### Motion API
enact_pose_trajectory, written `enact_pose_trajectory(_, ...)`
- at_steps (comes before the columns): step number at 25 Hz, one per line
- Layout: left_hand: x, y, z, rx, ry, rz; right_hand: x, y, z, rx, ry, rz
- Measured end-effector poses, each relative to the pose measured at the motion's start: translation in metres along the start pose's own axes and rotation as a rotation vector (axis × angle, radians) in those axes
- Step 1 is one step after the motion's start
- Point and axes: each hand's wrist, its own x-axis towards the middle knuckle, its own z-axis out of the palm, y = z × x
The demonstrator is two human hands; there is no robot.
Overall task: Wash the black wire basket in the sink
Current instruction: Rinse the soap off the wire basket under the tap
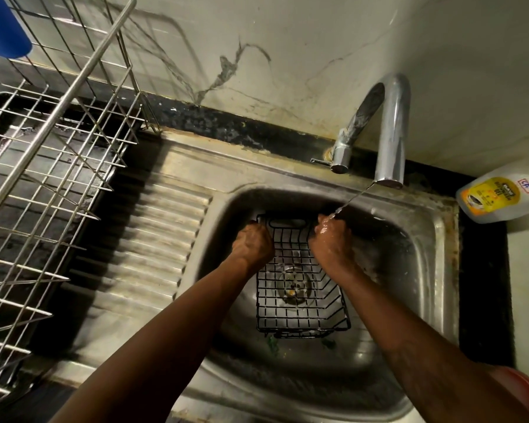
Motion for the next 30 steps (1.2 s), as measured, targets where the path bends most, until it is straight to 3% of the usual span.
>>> enact_pose_trajectory(5,-0.013,-0.005,0.007,0.018,0.046,-0.052,-0.009,-0.004,0.018,-0.015,0.001,0.094)
enact_pose_trajectory(8,-0.014,0.002,-0.002,0.198,0.063,-0.051,0.012,-0.006,0.008,-0.006,-0.114,0.107)
enact_pose_trajectory(11,-0.003,0.012,-0.015,0.210,0.070,0.059,0.033,0.005,0.007,-0.106,-0.241,0.016)
enact_pose_trajectory(14,0.006,0.030,-0.025,0.077,-0.111,0.211,0.044,0.017,0.022,-0.182,-0.413,-0.143)
enact_pose_trajectory(16,0.014,0.032,-0.022,0.073,-0.163,0.242,0.044,0.017,0.029,-0.155,-0.411,-0.209)
enact_pose_trajectory(21,0.016,0.024,-0.001,-0.025,-0.278,0.132,0.050,0.011,0.015,0.067,-0.458,-0.223)
enact_pose_trajectory(24,0.020,0.024,0.001,-0.125,-0.288,0.025,0.059,0.041,-0.005,-0.034,-0.601,-0.228)
enact_pose_trajectory(27,0.021,0.016,0.002,-0.130,-0.317,-0.017,0.056,0.068,-0.020,-0.006,-0.625,-0.199)
enact_pose_trajectory(30,0.017,0.013,0.002,-0.152,-0.296,-0.024,0.044,0.051,-0.007,-0.046,-0.589,-0.227)
